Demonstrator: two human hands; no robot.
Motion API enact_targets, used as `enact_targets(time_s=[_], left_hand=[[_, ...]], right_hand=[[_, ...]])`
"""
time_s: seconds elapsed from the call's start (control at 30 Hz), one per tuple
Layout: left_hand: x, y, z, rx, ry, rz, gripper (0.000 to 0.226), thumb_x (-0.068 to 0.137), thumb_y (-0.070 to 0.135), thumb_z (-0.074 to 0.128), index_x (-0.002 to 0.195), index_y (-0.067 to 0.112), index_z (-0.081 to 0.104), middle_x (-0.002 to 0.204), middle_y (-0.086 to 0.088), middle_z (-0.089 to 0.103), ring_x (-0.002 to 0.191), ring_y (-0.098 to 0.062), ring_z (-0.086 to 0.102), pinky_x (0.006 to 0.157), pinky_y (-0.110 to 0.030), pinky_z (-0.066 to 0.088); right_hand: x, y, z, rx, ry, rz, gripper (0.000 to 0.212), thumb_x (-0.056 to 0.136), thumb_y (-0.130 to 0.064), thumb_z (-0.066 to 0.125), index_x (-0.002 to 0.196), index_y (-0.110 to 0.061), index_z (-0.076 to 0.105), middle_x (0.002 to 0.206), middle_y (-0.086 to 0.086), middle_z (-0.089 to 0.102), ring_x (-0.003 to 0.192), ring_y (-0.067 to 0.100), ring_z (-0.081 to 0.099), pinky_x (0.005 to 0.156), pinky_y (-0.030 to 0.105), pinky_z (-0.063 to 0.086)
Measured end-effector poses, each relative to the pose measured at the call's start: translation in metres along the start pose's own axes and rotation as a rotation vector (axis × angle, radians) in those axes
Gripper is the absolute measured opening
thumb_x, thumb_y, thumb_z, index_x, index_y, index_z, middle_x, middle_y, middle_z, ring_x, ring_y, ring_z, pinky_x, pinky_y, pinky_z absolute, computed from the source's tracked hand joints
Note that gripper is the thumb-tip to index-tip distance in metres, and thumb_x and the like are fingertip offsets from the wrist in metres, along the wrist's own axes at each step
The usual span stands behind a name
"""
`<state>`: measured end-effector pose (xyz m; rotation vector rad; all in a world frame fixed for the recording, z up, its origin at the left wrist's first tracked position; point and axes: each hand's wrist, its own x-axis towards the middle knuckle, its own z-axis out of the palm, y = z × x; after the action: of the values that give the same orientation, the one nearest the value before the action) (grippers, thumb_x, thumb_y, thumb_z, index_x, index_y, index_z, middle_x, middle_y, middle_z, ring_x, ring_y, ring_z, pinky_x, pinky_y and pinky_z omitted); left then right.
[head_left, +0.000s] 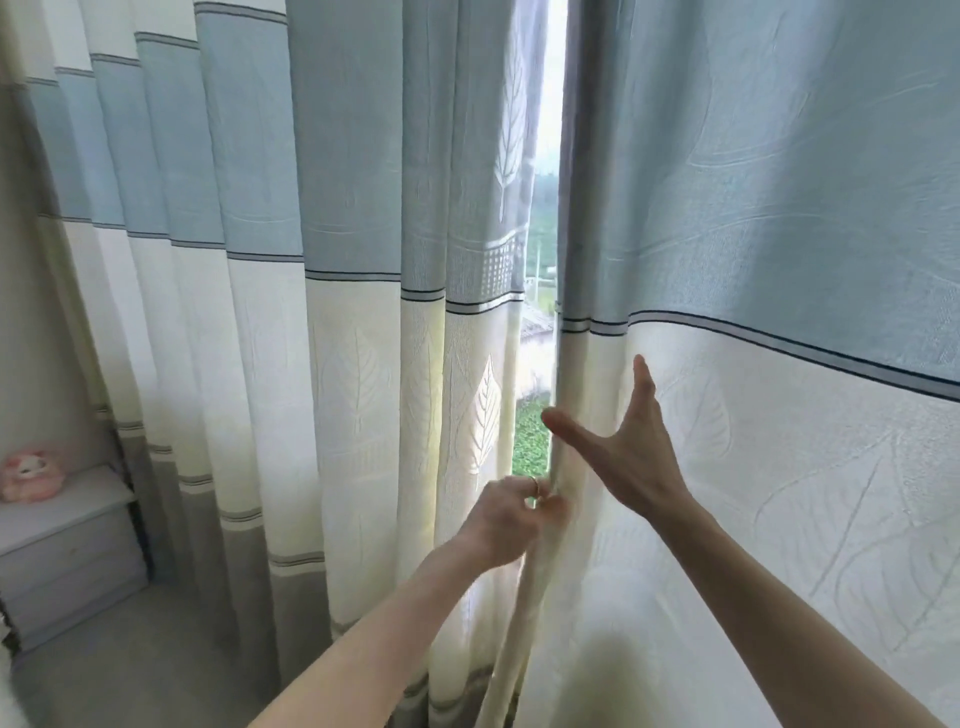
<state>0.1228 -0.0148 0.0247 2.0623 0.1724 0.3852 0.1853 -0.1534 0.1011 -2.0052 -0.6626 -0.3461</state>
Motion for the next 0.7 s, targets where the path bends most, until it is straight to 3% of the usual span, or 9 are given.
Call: enact_targets(time_s=[0.07,0.13,0.2,0.27,0.37,0.47,0.6,0.67,0.7], left_hand=[[0.009,0.009,-0.001,-0.032,-0.164,0.004,0.021,0.087,0.031,0.070,0.099,0.014,0.076,0.089,-0.002,0.073,0.072,-0.017,0.070,0.071,-0.037,0.061],[0.017,0.013,-0.008,0.005,-0.242,0.053,0.032,0.081,0.035,0.074,0.109,0.020,0.074,0.099,0.000,0.072,0.084,-0.012,0.071,0.074,-0.030,0.059],[0.022,0.015,-0.021,0.047,-0.104,0.174,0.035,0.077,0.041,0.070,0.110,0.033,0.073,0.111,0.007,0.066,0.097,-0.005,0.065,0.079,-0.024,0.053],[0.029,0.014,-0.038,0.010,0.134,0.244,0.031,0.076,0.042,0.066,0.106,0.036,0.072,0.114,0.010,0.062,0.100,-0.005,0.061,0.080,-0.025,0.051],[0.042,0.014,-0.052,-0.011,0.264,0.262,0.034,0.078,0.045,0.063,0.108,0.030,0.067,0.112,0.008,0.064,0.098,-0.007,0.062,0.079,-0.029,0.052],[0.058,0.031,-0.046,-0.067,0.122,0.284,0.048,0.079,0.056,0.060,0.119,0.031,0.060,0.117,0.009,0.063,0.102,-0.009,0.062,0.075,-0.021,0.048],[0.078,0.084,0.000,-0.158,-0.161,0.341,0.074,0.082,0.066,0.058,0.143,0.028,0.039,0.138,-0.004,0.052,0.111,-0.015,0.057,0.084,-0.026,0.047],[0.084,0.117,0.033,-0.184,-0.225,0.361,0.086,0.082,0.070,0.056,0.149,0.022,0.031,0.142,-0.003,0.048,0.116,-0.015,0.054,0.094,-0.030,0.045],[0.086,0.133,0.050,-0.197,-0.218,0.377,0.086,0.082,0.071,0.055,0.146,0.018,0.036,0.137,0.001,0.052,0.115,-0.012,0.055,0.100,-0.032,0.045]], right_hand=[[0.014,-0.007,0.000,-0.013,0.044,-0.003,0.117,0.062,-0.076,0.072,0.149,-0.032,0.007,0.152,0.004,0.036,0.133,0.028,0.042,0.103,0.049,0.042],[0.027,-0.006,0.000,-0.078,0.151,-0.023,0.078,0.078,-0.048,0.074,0.136,-0.022,0.029,0.117,0.005,0.062,0.100,0.035,0.064,0.082,0.046,0.054],[0.034,-0.002,-0.004,-0.151,0.251,-0.026,0.037,0.087,-0.025,0.066,0.117,-0.016,0.047,0.091,0.007,0.068,0.079,0.037,0.067,0.070,0.045,0.056],[0.038,0.006,-0.008,-0.121,0.292,0.000,0.019,0.088,-0.015,0.060,0.105,-0.015,0.054,0.077,0.006,0.067,0.067,0.033,0.065,0.065,0.044,0.057],[0.036,0.019,-0.017,-0.048,0.297,0.033,0.009,0.088,-0.012,0.055,0.095,-0.019,0.054,0.065,0.000,0.060,0.056,0.019,0.061,0.051,0.033,0.051],[0.027,0.029,-0.034,-0.014,0.305,0.029,0.007,0.091,-0.018,0.054,0.088,-0.025,0.053,0.060,-0.006,0.058,0.053,0.009,0.060,0.041,0.017,0.041],[0.003,0.038,-0.072,0.018,0.367,0.033,0.006,0.093,-0.023,0.054,0.089,-0.024,0.058,0.066,-0.004,0.063,0.059,0.011,0.060,0.044,0.020,0.045],[-0.010,0.041,-0.096,-0.009,0.407,0.032,0.008,0.094,-0.025,0.055,0.096,-0.021,0.061,0.070,0.002,0.065,0.064,0.015,0.060,0.048,0.023,0.047],[-0.017,0.042,-0.109,-0.036,0.424,0.029,0.009,0.095,-0.026,0.055,0.098,-0.019,0.061,0.072,0.004,0.066,0.064,0.016,0.060,0.050,0.025,0.048]])
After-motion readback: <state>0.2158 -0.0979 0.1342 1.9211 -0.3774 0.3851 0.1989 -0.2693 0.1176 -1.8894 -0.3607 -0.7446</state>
